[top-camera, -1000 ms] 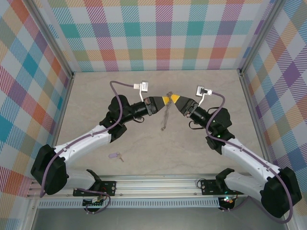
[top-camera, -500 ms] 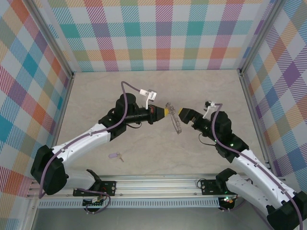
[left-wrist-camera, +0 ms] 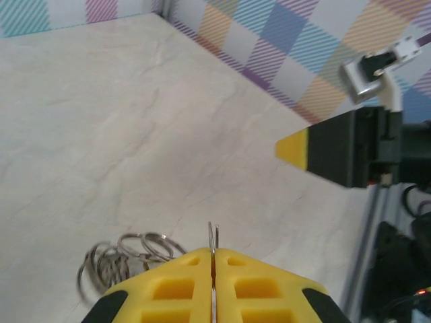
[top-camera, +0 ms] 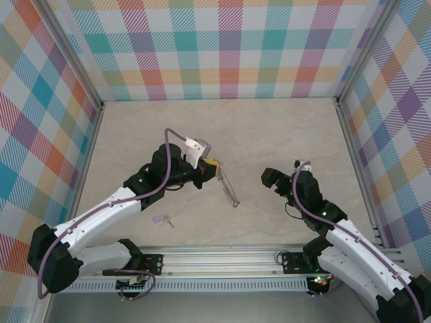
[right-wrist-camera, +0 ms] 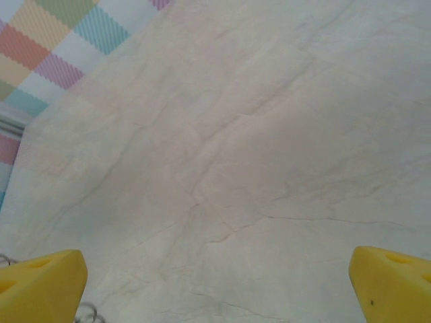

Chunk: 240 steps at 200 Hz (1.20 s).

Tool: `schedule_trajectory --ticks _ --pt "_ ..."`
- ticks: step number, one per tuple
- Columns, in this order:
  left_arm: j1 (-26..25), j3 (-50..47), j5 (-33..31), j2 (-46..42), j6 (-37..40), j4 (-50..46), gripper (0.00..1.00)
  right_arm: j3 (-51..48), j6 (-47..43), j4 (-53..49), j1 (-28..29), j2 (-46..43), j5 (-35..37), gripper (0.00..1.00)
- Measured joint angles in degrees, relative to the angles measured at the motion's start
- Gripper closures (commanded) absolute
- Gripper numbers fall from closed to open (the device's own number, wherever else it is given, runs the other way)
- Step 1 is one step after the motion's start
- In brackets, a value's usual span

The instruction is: Put the keys on the keyring

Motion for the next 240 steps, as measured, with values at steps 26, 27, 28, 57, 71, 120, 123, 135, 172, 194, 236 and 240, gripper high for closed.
schedule_trajectory --ticks 26,27,28,57,71,120,123,135,172,194,236,240 --pt "0.0 -3.04 -2.23 -1.11 2.23 0.79 0.98 -1.42 0.72 -1.57 0.0 -1.18 1.42 0.0" --pt "0.0 -3.13 -2.25 -1.11 2.32 0.81 0.99 -1.44 0.72 -1.6 0.0 -1.2 1.42 0.0" --pt "0.0 -3.26 -2.25 -1.16 2.38 0.98 0.99 -1.44 0.72 -1.6 0.0 -1.18 1.42 0.0" --pt "0.0 -6.38 -2.69 -1.33 3.41 4.79 1.0 -1.55 -0.59 -2.01 0.0 -1.27 1.88 0.0" --pt "0.0 -7.76 -2.58 -1.33 3.69 6.97 1.0 -1.55 -1.73 -1.97 0.0 -1.81 1.84 0.0" --pt "0.0 -9.75 0.44 -1.29 4.02 14.25 1.0 -4.17 -3.63 6.36 0.0 -4.33 -0.42 0.0" --pt "0.0 -9.84 0.66 -1.29 4.0 14.75 1.0 -4.17 -3.78 6.8 0.0 -4.07 -0.57 0.0" --pt "0.0 -10.25 1.29 -1.29 3.78 16.83 1.0 -3.91 -4.13 7.96 0.0 -2.84 -1.77 0.0" --pt "0.0 -11.08 -0.02 -1.29 2.03 19.74 1.0 -0.26 -4.61 7.21 0.0 2.91 -8.22 0.0" --pt "0.0 -11.34 -3.72 -1.29 0.94 20.85 1.0 0.33 -4.46 7.1 0.0 4.61 -14.93 0.0" --pt "0.11 -11.34 -14.08 -1.49 -0.72 21.66 1.0 -0.39 -2.64 6.78 2.99 4.42 -24.68 0.1" --pt "0.22 -11.34 -14.99 -1.51 -0.96 21.64 1.0 -0.48 -2.29 6.73 3.67 4.46 -25.11 0.11"
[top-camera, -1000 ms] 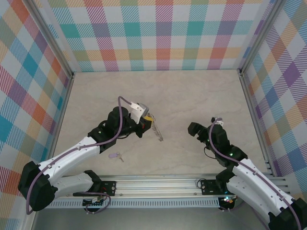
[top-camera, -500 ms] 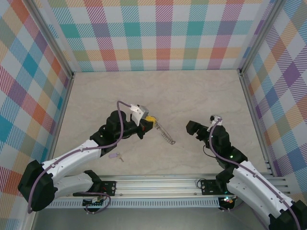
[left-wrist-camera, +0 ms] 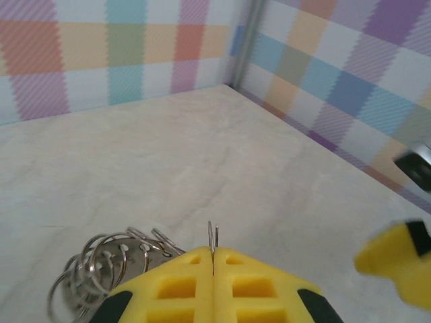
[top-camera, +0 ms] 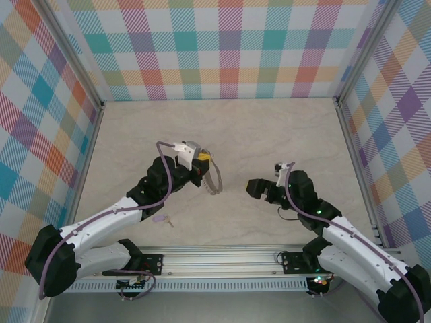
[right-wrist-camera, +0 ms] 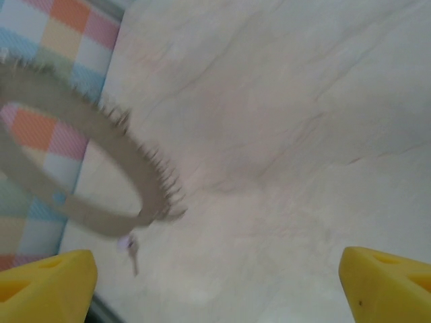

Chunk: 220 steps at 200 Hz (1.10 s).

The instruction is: Put the keys on the keyring

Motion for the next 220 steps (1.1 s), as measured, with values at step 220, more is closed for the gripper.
schedule_trajectory --ticks 220 --pt "27.69 10.64 1.53 5.75 -13.73 -5.16 1.0 56.61 6.16 -11.17 38.07 74.44 20.63 0.5"
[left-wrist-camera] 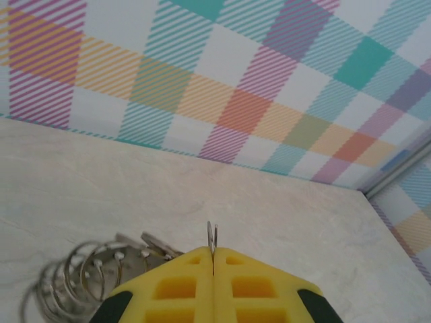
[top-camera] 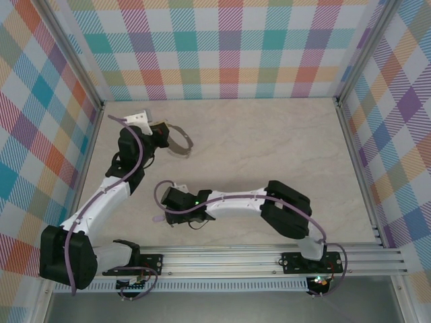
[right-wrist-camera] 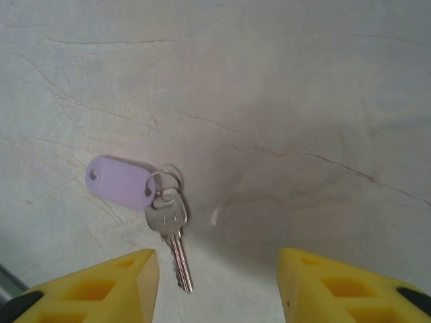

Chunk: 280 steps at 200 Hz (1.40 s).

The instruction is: Put the keys on the keyring

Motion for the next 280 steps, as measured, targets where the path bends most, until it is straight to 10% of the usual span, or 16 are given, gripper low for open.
schedule_trajectory --ticks 125,280 --pt "4.81 0.22 4.02 1.03 -4.28 0.15 1.0 17.55 -2.16 -9.29 1.66 12.57 3.1 0.51" --pt "4.87 0.33 6.25 -0.5 -4.28 -1.44 1.0 13.11 -2.49 -7.8 2.45 9.94 8.87 0.99"
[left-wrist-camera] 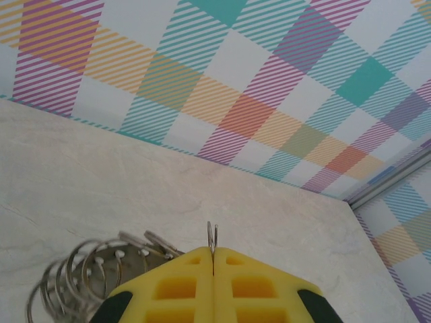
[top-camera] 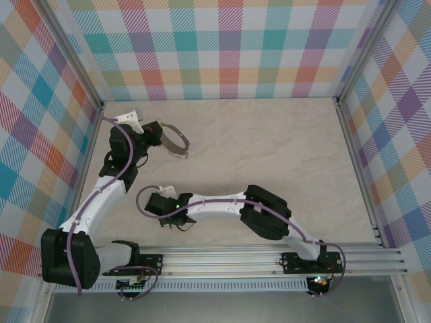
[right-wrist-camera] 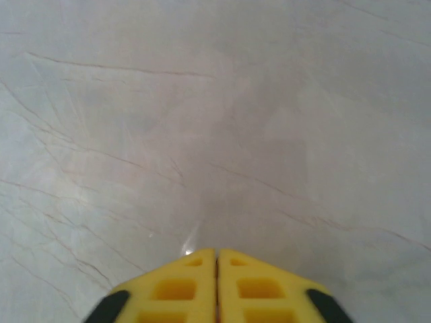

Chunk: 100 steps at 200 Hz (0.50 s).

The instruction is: Put the keys on the keyring

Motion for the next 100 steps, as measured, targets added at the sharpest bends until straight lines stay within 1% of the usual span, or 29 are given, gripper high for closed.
schedule_trajectory --ticks 36,70,100 --pt "0.02 0.28 1.49 -0.13 -0.48 -1.11 1.0 -9.51 1.36 2.71 -1.2 -5.79 1.07 1.0" --pt "0.04 2.73 3.8 0.07 -1.31 -4.57 1.0 -18.97 2.49 3.65 -3.74 -12.33 2.43 1.0" --pt "-0.02 3.3 5.66 0.09 -2.54 -4.72 1.0 -27.12 3.78 3.96 -5.99 -18.32 3.69 1.0"
